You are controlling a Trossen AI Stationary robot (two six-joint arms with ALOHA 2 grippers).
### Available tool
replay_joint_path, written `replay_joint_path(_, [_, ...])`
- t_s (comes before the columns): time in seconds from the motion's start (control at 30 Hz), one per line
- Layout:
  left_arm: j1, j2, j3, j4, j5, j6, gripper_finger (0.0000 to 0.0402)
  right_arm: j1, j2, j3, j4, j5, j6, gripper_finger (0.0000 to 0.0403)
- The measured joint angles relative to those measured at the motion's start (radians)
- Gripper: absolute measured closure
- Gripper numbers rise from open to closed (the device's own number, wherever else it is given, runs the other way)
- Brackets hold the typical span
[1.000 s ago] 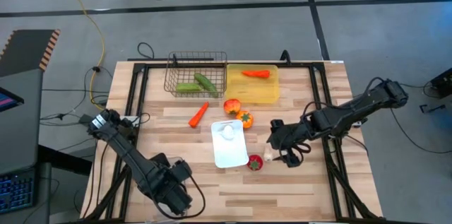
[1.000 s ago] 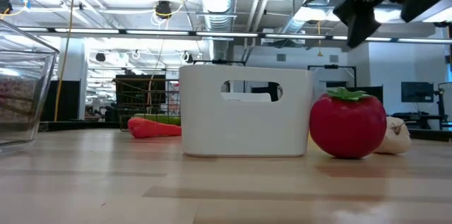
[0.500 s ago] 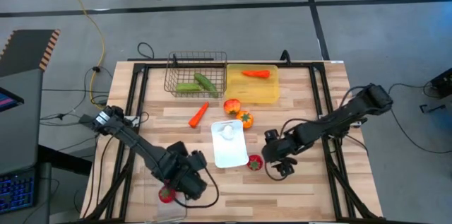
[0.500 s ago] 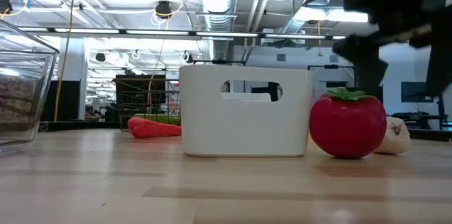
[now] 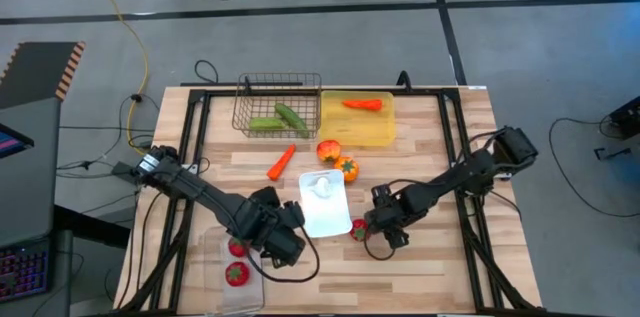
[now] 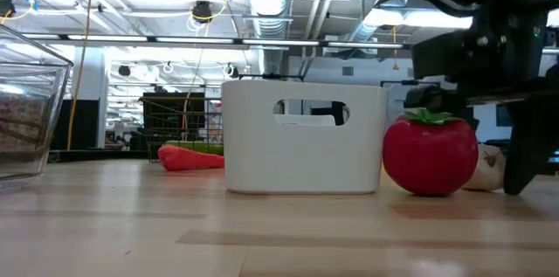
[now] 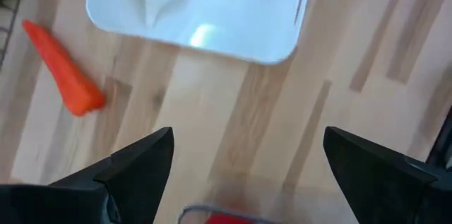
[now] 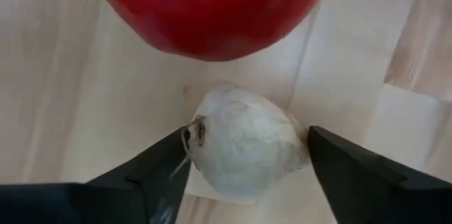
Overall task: Sort produce into baskets
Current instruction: Put the garlic into the white bin
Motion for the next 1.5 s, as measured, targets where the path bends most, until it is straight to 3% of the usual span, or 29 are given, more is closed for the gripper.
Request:
replay_joint_path(0.23, [0.033,0.0,0.0,0.072,-0.087,0.07,0.0051,0.001,-0.022,-0.001,-0.005,0.0,-0.003,0.0176])
replay_joint_path(0.5, [0.086,0.0,0.0,0.067,-0.148,0.145,0.0051,-0.001,-0.155,-0.001,-0.039,0.0,-0.002,0.0244])
replay_joint_path(0.73, [0.192,0.0,0.0,0.043,-0.134,0.17,0.0051,-0.044,-0.293,-0.001,0.014,0.001,-0.002,0.0226])
replay_joint_path(0.93, [0.295,0.0,0.0,-0.037,-0.134,0.263,0.0051,-0.103,-0.332,-0.001,0.262,0.003,-0.06,0.0221])
replay_joint_path(1.2, [0.423,0.0,0.0,-0.117,-0.094,0.327,0.0051,-0.158,-0.222,0.0,0.565,0.003,-0.166,0.0216])
replay_joint_path(1.5, [0.502,0.001,-0.125,-0.106,-0.032,0.367,0.0051,-0.195,-0.094,0.0,0.69,0.003,-0.169,0.021])
